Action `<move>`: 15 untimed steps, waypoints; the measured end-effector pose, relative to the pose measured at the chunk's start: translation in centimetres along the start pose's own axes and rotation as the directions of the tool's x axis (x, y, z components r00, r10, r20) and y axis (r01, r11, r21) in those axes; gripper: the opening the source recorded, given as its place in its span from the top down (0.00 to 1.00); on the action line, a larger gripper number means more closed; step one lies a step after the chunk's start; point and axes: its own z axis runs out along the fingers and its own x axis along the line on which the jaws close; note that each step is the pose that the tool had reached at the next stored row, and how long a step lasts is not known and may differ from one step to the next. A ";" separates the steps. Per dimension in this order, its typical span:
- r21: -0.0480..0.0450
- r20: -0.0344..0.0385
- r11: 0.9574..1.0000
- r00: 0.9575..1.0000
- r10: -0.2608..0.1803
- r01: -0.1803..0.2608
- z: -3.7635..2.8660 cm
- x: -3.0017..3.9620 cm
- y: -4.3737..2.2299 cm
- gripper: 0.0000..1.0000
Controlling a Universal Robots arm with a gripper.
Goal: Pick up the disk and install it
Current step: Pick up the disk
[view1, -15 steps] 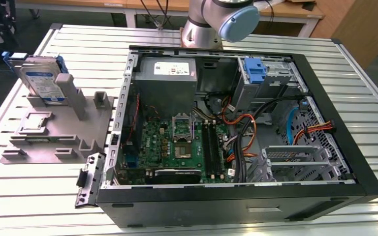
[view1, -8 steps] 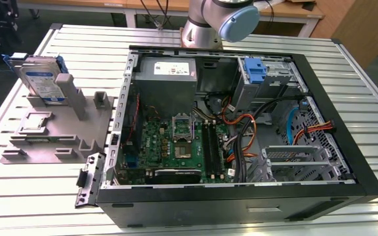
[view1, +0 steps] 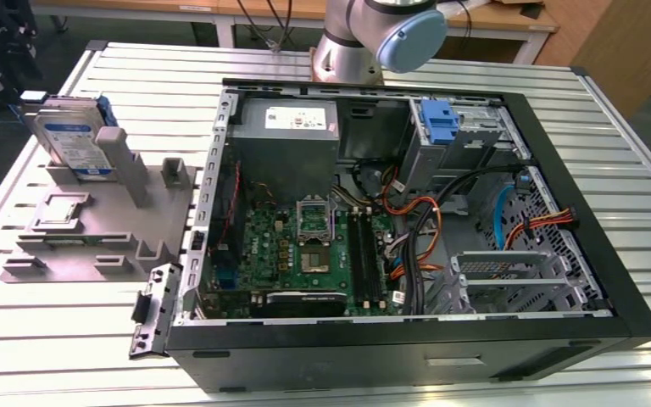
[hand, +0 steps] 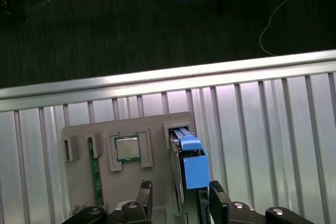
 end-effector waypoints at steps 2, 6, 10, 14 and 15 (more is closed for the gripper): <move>0.000 0.000 1.000 1.000 -0.001 0.001 0.00 0.00 0.00 0.45; -0.001 0.000 1.000 1.000 -0.015 0.015 0.08 0.00 0.00 0.45; -0.002 0.000 0.998 0.998 -0.063 0.063 0.27 -0.11 0.01 0.45; -0.002 0.004 0.998 0.998 -0.064 0.064 0.62 -0.42 0.07 0.45; -0.002 0.005 0.998 0.998 -0.064 0.064 0.71 -0.46 0.11 0.45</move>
